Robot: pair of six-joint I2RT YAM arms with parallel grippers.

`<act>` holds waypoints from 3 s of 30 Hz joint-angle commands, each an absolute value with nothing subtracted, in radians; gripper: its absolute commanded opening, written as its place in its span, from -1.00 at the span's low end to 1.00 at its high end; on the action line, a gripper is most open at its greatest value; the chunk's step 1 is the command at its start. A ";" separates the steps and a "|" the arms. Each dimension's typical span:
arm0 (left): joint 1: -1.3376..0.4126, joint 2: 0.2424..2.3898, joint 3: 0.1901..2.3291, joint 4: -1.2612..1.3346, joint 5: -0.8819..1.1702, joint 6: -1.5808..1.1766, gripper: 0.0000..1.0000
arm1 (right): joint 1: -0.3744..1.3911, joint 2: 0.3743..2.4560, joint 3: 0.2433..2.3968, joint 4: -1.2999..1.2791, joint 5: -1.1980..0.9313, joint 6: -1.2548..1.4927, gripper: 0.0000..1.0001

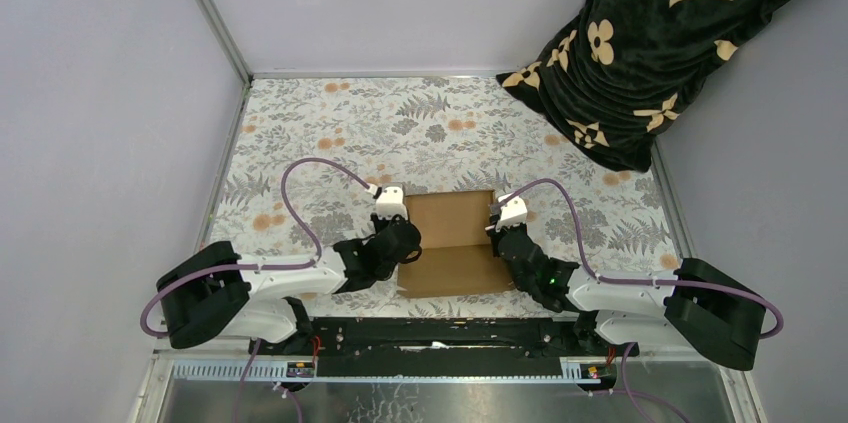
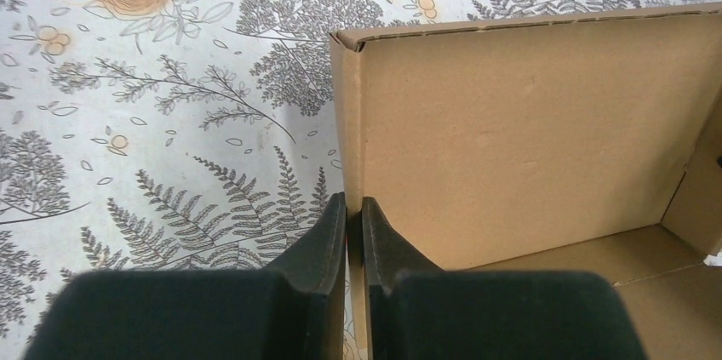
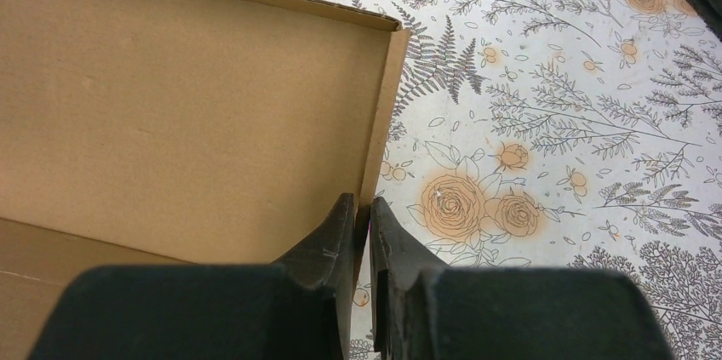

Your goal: Fold the paper box

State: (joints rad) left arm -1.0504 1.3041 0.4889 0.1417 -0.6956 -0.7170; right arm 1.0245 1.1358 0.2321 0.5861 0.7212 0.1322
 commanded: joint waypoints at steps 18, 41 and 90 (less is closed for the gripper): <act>-1.108 1.357 0.671 -0.198 -0.972 -0.757 -1.00 | 1.048 1.109 0.299 0.558 0.826 0.129 -1.00; -1.114 1.342 0.792 -0.489 -1.027 -0.830 -1.00 | 1.048 1.021 0.304 0.482 0.906 0.153 -1.00; -0.848 1.736 1.095 -0.416 -0.624 -0.627 -1.00 | 0.762 1.486 0.804 -0.122 0.505 0.333 -1.00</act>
